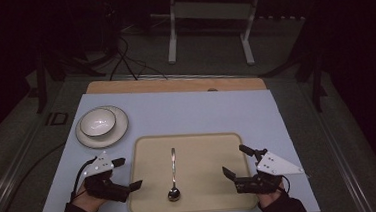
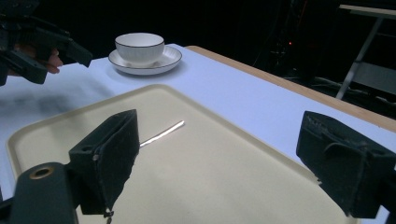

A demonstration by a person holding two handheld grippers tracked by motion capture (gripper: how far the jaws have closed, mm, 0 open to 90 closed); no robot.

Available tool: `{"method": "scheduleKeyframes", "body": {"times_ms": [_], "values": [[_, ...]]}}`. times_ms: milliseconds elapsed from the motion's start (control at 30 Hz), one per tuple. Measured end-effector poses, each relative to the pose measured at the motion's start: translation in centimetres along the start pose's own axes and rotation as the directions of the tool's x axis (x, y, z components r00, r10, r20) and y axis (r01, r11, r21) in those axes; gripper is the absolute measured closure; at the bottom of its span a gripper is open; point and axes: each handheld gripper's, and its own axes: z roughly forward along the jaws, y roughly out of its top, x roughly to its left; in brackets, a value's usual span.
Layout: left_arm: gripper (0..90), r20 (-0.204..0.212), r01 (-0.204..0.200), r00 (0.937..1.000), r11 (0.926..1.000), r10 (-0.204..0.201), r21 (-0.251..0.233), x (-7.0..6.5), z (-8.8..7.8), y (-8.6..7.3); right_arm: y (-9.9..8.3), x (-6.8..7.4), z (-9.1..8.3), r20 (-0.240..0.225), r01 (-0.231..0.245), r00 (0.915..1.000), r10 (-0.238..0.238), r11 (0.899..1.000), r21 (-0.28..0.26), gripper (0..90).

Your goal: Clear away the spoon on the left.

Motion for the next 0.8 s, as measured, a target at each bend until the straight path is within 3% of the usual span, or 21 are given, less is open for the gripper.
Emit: {"method": "scheduleKeyframes", "body": {"times_ms": [100, 200, 233, 567, 700, 800], "values": [[1.8, -0.008, -0.033, 0.9994, 0.9994, 0.033, -0.009, -0.1, 0.1, -0.3, -0.1, -0.1, 0.0, 0.000, -0.009, 1.0000, 0.009, 1.000, 0.002, 13.4], [1.8, -0.006, -0.040, 0.9992, 0.9992, 0.040, -0.001, -0.1, 0.2, -0.5, -0.1, -0.1, 0.1, -0.002, -0.012, 0.9999, 0.012, 1.000, 0.004, 13.4], [1.8, 0.015, -0.045, 0.9989, 0.9990, 0.045, 0.005, -0.2, 0.4, -0.7, -0.1, -0.2, 0.1, -0.002, -0.014, 0.9999, 0.014, 1.000, 0.006, 13.4], [1.8, 0.056, -0.093, 0.9941, 0.9956, 0.093, 0.008, -1.2, 1.4, -0.6, -0.2, -0.2, 0.2, -0.007, -0.021, 0.9998, 0.021, 1.000, 0.015, 13.4], [1.8, 0.073, -0.096, 0.9928, 0.9953, 0.095, 0.011, -1.4, 1.6, -0.6, -0.3, -0.2, 0.3, -0.009, -0.019, 0.9998, 0.019, 1.000, 0.018, 13.4], [1.9, 0.076, -0.081, 0.9938, 0.9966, 0.082, -0.012, -1.3, 1.5, -0.5, -0.3, -0.2, 0.3, -0.008, -0.018, 0.9998, 0.019, 1.000, 0.020, 13.4]]}}
